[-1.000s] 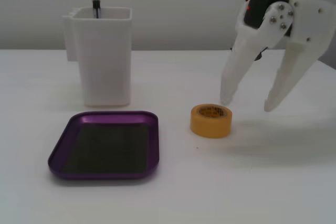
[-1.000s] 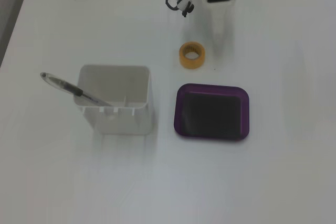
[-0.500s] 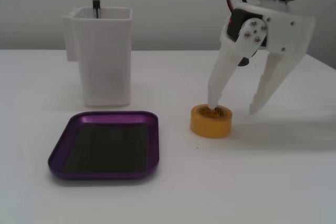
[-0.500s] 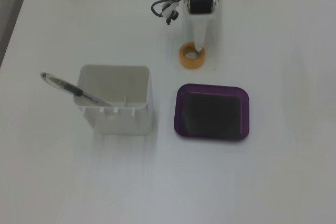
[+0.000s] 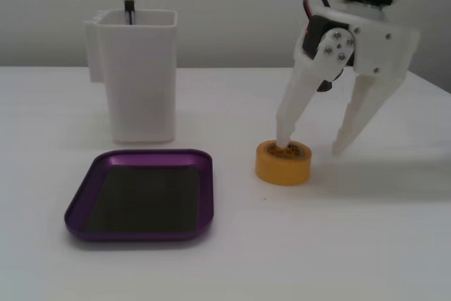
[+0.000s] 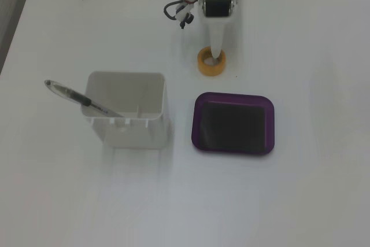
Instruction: Grab up the yellow tape and put it in the box.
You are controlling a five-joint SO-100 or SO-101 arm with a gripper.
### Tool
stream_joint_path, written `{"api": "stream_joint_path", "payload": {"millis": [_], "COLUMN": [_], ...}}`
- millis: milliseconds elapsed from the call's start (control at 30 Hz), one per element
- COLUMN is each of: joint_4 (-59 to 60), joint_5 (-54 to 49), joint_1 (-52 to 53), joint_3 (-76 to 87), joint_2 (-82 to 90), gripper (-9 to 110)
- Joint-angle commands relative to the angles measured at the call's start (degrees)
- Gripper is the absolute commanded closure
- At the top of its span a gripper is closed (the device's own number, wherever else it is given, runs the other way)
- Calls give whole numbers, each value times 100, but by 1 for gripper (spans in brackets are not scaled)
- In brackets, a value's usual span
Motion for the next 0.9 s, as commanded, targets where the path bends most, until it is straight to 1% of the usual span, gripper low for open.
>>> {"api": "stream_joint_path", "payload": {"millis": [0, 300, 367, 500, 600, 700, 867], "joint_4": [-316, -747, -747, -729, -642, -396, -141], "joint_5": [-123, -141, -141, -141, -79, -70, -70], "joint_1": [35, 35, 26, -53, -88, -255, -993], "joint_3": [220, 624, 615, 606, 501, -53, -1037], "joint_2": [0, 0, 0, 70, 114, 360, 1002], "gripper": [82, 83, 88, 103, 102, 102, 102]}}
